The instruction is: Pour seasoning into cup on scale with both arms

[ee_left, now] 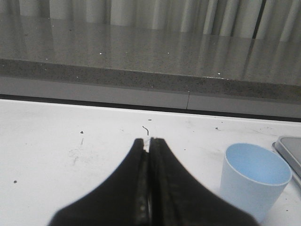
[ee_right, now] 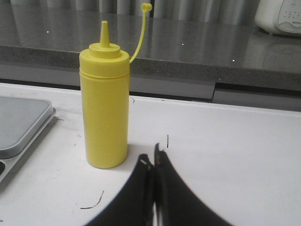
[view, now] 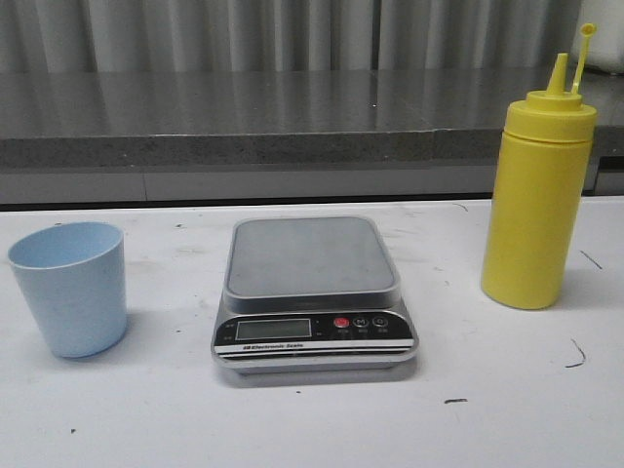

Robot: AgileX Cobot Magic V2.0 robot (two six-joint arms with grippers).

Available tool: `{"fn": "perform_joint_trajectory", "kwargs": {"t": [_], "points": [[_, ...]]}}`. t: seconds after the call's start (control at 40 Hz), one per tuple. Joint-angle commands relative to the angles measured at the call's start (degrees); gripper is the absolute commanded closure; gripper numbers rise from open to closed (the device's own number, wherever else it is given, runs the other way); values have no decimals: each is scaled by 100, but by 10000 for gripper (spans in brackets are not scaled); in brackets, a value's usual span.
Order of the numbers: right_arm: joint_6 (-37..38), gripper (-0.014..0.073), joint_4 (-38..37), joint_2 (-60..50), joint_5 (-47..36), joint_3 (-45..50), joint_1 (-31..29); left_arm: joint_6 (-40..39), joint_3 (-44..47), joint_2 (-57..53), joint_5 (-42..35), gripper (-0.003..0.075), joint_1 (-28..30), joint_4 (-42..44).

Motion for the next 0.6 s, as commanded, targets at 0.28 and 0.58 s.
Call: {"fn": "perform_joint_trajectory", "kwargs": {"t": [0.28, 0.58], "points": [[18, 653, -54, -100, -456, -35, 1, -53, 138, -86, -462, 740, 5, -41], [18, 653, -54, -100, -491, -35, 1, -53, 138, -86, -462, 740, 5, -41]]}}
